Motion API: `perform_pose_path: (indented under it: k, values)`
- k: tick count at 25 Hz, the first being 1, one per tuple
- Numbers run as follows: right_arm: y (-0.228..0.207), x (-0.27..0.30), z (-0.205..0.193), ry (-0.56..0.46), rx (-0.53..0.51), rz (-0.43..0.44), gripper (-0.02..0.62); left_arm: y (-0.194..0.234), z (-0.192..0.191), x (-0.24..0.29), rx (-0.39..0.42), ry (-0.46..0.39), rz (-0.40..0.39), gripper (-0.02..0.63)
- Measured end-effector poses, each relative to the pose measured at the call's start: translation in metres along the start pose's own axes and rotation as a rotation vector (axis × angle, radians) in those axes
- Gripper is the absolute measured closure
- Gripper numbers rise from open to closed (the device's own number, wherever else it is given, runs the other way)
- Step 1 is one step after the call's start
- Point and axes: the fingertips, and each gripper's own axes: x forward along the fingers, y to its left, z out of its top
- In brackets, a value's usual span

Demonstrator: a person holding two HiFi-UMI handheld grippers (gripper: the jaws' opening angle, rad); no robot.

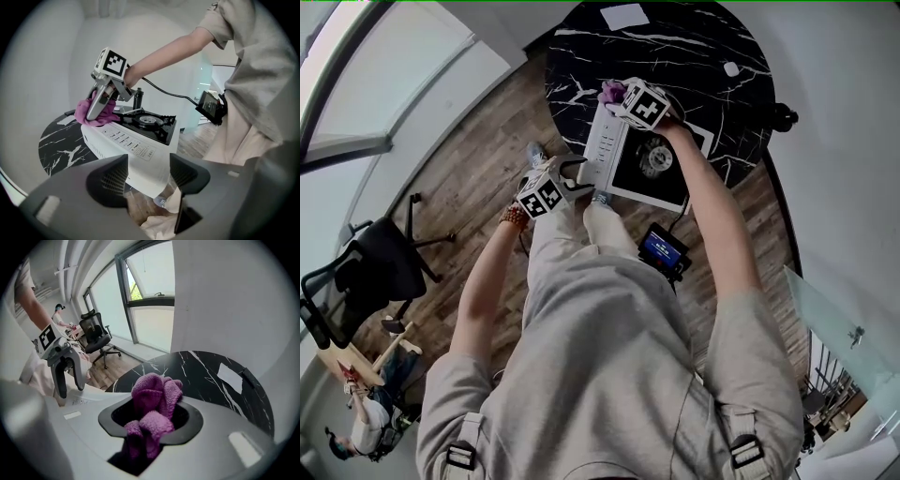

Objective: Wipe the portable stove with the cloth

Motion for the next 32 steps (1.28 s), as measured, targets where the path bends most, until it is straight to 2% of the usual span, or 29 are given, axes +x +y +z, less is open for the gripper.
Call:
perform_pose_path:
  k: [9, 17, 32]
  values:
    - [-0.009, 0.01, -0.007, -0.007, 0.126, 0.032, 0.439, -0.006, -0.009, 0.002, 0.015, 0.012, -0.021, 0.327]
    - [0.003, 0.011, -0.006, 0.017, 0.062, 0.022, 0.442, -0.006, -0.011, 0.004, 0.083, 0.041, 0.006, 0.327]
    - [0.029, 0.01, -0.009, -0.013, 0.037, 0.029, 0.443, -0.002, -0.011, 0.005, 0.081, 0.055, 0.02, 0.308]
